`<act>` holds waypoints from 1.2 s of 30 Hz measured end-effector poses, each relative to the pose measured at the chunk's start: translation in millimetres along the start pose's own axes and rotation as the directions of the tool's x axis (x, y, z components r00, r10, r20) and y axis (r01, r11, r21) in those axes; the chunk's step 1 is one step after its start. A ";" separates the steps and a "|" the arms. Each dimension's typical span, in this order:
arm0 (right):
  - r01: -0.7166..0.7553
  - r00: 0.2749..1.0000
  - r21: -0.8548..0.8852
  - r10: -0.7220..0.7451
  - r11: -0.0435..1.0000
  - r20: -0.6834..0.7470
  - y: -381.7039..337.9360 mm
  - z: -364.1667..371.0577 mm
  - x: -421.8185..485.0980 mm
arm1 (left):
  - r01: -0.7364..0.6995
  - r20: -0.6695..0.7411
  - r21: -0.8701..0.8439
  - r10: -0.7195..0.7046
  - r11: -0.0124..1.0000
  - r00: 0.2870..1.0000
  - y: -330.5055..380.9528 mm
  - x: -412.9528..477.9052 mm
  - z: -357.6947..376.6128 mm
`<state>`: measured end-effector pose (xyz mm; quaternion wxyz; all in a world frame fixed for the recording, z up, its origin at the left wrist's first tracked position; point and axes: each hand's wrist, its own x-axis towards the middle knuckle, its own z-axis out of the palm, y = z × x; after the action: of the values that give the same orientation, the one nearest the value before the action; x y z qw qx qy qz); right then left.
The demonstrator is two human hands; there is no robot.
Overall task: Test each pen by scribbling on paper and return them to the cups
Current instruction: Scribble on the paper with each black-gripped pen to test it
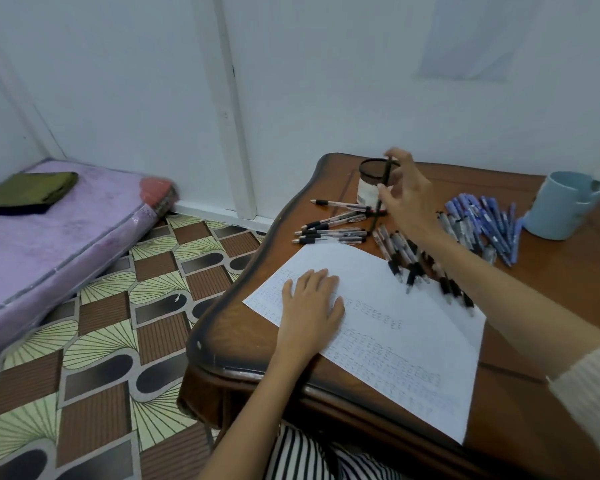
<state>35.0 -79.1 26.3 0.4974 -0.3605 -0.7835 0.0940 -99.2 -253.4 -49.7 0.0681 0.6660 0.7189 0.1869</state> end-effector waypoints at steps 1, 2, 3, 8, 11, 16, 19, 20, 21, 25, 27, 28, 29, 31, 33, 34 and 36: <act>-0.079 0.997 0.110 0.078 0.991 0.019 -9.6 -10.4 -6.3 | -0.001 -0.002 -0.005 0.001 1.000 1.000 -0.7 -0.1 0.0; -0.173 0.984 0.194 0.163 0.966 0.068 -18.6 -21.7 -15.9 | -0.001 -0.002 -0.007 0.001 1.000 1.000 -1.2 -0.1 0.1; -0.276 0.959 0.269 0.247 0.923 0.138 -26.0 -33.0 -27.9 | -0.002 -0.001 -0.003 0.002 1.000 1.000 -1.5 0.0 0.2; -0.640 0.768 0.507 0.466 0.578 0.439 -53.1 -84.8 -107.2 | 0.000 0.013 0.000 0.000 1.000 1.000 -2.1 0.0 1.7; -0.653 0.755 0.497 0.540 0.571 0.372 -59.3 -99.7 -149.8 | 0.005 0.011 -0.014 -0.005 1.000 1.000 -1.1 -1.0 1.0; -0.609 0.793 0.406 0.524 0.681 0.311 -50.2 -104.8 -200.3 | -0.009 -0.011 -0.001 0.009 1.000 1.000 0.6 -2.8 0.9; -0.593 0.805 0.379 0.537 0.711 0.253 -47.4 -103.1 -201.9 | -0.010 -0.027 -0.002 0.010 1.000 1.000 0.8 -1.1 1.6; -0.585 0.811 0.379 0.525 0.717 0.259 -47.1 -102.5 -201.3 | -0.008 -0.029 -0.001 0.008 1.000 1.000 0.8 -0.9 2.0; -0.573 0.820 0.384 0.502 0.724 0.277 -47.5 -102.4 -200.7 | -0.007 -0.032 0.003 0.007 1.000 0.999 0.5 -0.8 2.2; -0.540 0.836 0.375 0.430 0.754 0.340 -48.2 -103.8 -202.6 | -0.012 -0.035 0.009 0.013 1.000 0.999 -0.2 0.0 2.8; -0.538 0.835 0.331 0.438 0.775 0.333 -46.6 -102.4 -202.2 | -0.012 -0.036 0.014 0.012 1.000 0.999 -1.0 -0.1 3.6; -0.532 0.839 0.311 0.439 0.788 0.322 -45.4 -101.3 -201.8 | -0.012 -0.042 0.013 0.012 1.000 0.999 -1.5 0.2 3.8; -0.525 0.842 0.291 0.441 0.800 0.310 -44.4 -100.0 -201.7 | -0.012 -0.049 0.010 0.013 1.000 0.999 -2.1 0.4 4.0; -0.516 0.848 0.266 0.441 0.815 0.293 -43.9 -99.4 -202.1 | -0.017 -0.062 0.003 0.017 1.000 0.998 -2.3 0.4 4.5; -0.519 0.845 0.271 0.439 0.810 0.306 -44.4 -99.9 -202.5 | -0.022 -0.071 -0.011 0.021 1.000 0.997 -2.4 0.6 5.0; -0.522 0.842 0.269 0.437 0.810 0.318 -45.5 -100.3 -202.5 | -0.022 -0.072 -0.014 0.021 1.000 0.997 -2.5 0.9 5.2; -0.518 0.839 0.243 0.432 0.820 0.330 -46.6 -98.5 -201.9 | -0.021 -0.071 -0.009 0.020 1.000 0.997 -2.9 1.1 5.1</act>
<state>146.0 -266.5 -45.8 0.4025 -0.4439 -0.6995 0.3893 -100.2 -251.5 -55.3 0.0438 0.6660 0.7131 0.2145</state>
